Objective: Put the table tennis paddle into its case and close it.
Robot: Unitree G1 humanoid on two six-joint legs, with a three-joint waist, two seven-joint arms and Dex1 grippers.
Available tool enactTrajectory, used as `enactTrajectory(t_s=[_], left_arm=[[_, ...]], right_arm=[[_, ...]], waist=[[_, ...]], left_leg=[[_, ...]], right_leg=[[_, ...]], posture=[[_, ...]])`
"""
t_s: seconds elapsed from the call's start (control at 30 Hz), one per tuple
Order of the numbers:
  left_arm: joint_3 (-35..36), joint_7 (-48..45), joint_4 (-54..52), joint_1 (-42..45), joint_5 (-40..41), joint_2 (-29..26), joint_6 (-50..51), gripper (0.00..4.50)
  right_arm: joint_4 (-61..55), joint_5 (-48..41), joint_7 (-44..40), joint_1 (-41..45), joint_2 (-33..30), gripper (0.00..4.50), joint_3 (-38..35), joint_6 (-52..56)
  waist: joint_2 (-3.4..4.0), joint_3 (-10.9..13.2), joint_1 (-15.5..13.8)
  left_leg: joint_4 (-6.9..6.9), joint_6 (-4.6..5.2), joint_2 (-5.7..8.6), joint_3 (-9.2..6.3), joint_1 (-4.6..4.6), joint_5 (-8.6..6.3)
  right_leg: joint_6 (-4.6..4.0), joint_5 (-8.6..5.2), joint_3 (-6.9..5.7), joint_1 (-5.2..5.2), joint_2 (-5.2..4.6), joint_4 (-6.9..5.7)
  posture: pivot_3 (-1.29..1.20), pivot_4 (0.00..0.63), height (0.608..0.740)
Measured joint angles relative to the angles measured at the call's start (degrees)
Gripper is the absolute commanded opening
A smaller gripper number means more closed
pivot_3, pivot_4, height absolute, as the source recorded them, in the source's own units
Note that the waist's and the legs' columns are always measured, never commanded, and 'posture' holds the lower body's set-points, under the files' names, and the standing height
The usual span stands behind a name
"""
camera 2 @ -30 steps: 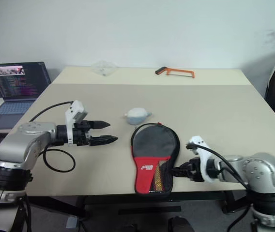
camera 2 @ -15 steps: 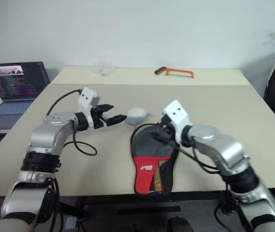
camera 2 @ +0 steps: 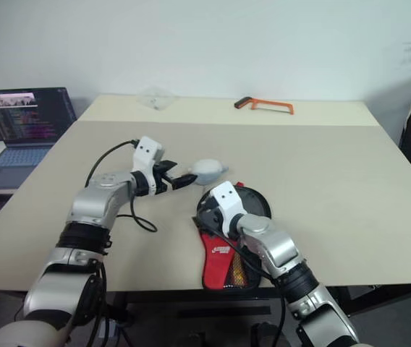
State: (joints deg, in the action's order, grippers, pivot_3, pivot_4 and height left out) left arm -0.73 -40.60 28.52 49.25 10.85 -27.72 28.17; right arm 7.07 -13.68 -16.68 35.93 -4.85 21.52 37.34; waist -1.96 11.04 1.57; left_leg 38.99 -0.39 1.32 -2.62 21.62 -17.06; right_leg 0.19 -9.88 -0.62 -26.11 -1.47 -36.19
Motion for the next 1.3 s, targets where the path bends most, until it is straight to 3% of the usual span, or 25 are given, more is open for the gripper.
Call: enactTrajectory(t_s=[0.2, 0.63, 0.77, 1.0, 1.3], left_arm=[[0.2, 0.2, -1.4, 0.0, 0.0, -0.1, 0.0, 4.5], [-0.5, 0.5, 2.2, 2.7, -1.7, 1.1, -0.5, 4.5], [-2.5, 0.0, 9.5, 7.5, -3.4, 4.6, -1.4, 4.5], [-3.9, 6.9, 34.5, 18.3, -8.7, 12.9, -10.5, 4.5], [-5.8, 20.1, 46.6, 22.1, -17.3, 14.8, -18.4, 4.5]], right_arm=[[3.5, 4.0, 0.9, 1.3, 0.1, 4.46, -0.9, 1.0], [3.8, 6.0, -0.1, 1.2, -5.1, 4.46, -6.9, 4.7], [2.3, 6.0, -0.8, 0.3, -5.4, 4.46, -7.1, 6.1], [1.1, 6.1, -1.5, -0.1, -5.1, 4.46, -7.1, 7.0], [-3.3, 7.2, -1.9, -2.6, -5.2, 4.46, -6.7, 8.8]], waist=[[0.01, -0.1, 0.1], [0.0, -0.9, -0.2], [-0.06, -1.1, -0.1], [-0.08, -1.2, 0.0], [-0.07, -1.2, 0.2]], left_leg=[[-0.08, 0.01, -0.03, -0.08, -1.01, -0.01], [-0.04, 0.0, 0.01, -0.08, -1.04, 0.03], [-0.04, 0.01, 0.07, -0.03, -1.14, 0.03], [-0.06, 0.02, 0.02, -0.02, -1.13, 0.02], [-0.11, 0.03, 0.0, 0.02, -1.15, 0.01]], right_leg=[[0.0, -0.03, -0.05, 0.97, 0.12, 0.08], [0.02, -0.02, -0.05, 1.08, 0.2, 0.1], [0.12, -0.07, -0.04, 1.18, 0.24, 0.15], [0.32, -0.19, -0.04, 1.17, 0.25, 0.16], [0.35, -0.21, -0.06, 1.13, 0.2, 0.15]], posture=[[0.0, 0.15, 0.74], [0.0, 0.15, 0.74], [0.0, 0.15, 0.74], [0.0, 0.15, 0.74], [0.0, 0.15, 0.74]])
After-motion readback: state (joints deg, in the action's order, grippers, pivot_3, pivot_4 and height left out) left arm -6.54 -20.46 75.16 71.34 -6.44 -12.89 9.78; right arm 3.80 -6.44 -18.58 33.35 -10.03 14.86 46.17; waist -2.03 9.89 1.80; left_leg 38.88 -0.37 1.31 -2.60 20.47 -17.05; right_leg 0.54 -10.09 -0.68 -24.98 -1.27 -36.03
